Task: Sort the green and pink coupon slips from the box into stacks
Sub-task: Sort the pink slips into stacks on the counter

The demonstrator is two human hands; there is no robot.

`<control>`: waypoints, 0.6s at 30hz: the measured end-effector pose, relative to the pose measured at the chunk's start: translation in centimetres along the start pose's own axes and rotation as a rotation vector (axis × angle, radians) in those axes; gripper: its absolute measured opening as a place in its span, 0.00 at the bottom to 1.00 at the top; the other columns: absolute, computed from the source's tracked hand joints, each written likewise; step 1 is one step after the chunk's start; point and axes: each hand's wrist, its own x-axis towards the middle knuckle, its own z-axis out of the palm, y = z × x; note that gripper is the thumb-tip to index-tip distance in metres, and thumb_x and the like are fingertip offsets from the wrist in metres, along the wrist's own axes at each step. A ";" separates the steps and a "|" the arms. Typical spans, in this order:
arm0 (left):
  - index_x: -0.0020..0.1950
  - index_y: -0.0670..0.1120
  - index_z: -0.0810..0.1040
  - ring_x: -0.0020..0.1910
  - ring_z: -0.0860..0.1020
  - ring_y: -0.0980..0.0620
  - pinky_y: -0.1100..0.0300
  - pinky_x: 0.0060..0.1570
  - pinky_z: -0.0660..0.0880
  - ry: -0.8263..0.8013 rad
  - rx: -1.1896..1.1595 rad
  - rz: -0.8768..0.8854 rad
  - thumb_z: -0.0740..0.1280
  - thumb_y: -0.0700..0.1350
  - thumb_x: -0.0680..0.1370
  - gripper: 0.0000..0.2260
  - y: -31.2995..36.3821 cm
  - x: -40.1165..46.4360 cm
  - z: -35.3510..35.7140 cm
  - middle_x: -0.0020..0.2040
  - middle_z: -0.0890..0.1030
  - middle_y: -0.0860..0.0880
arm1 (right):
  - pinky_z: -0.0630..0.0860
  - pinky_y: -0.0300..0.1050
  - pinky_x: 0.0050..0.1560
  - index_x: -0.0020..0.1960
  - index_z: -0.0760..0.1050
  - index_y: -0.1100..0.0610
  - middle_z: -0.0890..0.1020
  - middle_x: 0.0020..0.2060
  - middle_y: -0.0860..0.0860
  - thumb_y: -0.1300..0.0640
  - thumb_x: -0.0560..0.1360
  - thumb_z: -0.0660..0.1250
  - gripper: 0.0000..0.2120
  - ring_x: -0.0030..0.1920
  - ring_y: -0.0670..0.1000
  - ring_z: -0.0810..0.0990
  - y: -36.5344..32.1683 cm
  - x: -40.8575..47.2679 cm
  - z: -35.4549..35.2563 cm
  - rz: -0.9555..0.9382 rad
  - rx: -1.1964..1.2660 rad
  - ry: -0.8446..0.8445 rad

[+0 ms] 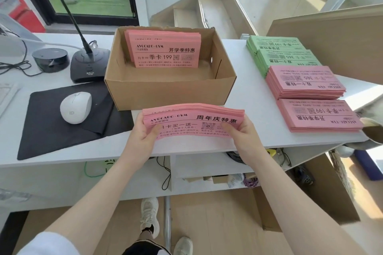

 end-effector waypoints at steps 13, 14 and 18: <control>0.55 0.60 0.70 0.49 0.79 0.62 0.63 0.49 0.75 -0.121 0.241 0.013 0.61 0.38 0.78 0.15 3.1 0.9 -0.5 0.48 0.80 0.64 | 0.77 0.42 0.45 0.67 0.60 0.48 0.75 0.55 0.50 0.68 0.72 0.66 0.30 0.55 0.51 0.77 -0.9 -0.2 -0.4 0.134 -0.169 0.142; 0.54 0.60 0.71 0.49 0.79 0.61 0.63 0.48 0.76 -0.158 0.259 0.026 0.61 0.38 0.79 0.15 3.7 1.3 -0.6 0.49 0.81 0.61 | 0.75 0.43 0.49 0.72 0.53 0.46 0.72 0.60 0.52 0.68 0.71 0.68 0.38 0.58 0.52 0.74 -1.2 -0.2 -0.5 0.132 -0.276 0.154; 0.53 0.61 0.71 0.45 0.79 0.63 0.71 0.41 0.74 -0.313 0.362 0.112 0.61 0.37 0.78 0.17 6.4 3.2 -0.3 0.47 0.81 0.59 | 0.56 0.49 0.69 0.75 0.48 0.47 0.60 0.72 0.49 0.59 0.68 0.72 0.45 0.71 0.49 0.57 -3.8 0.0 -0.5 -0.047 -0.730 0.140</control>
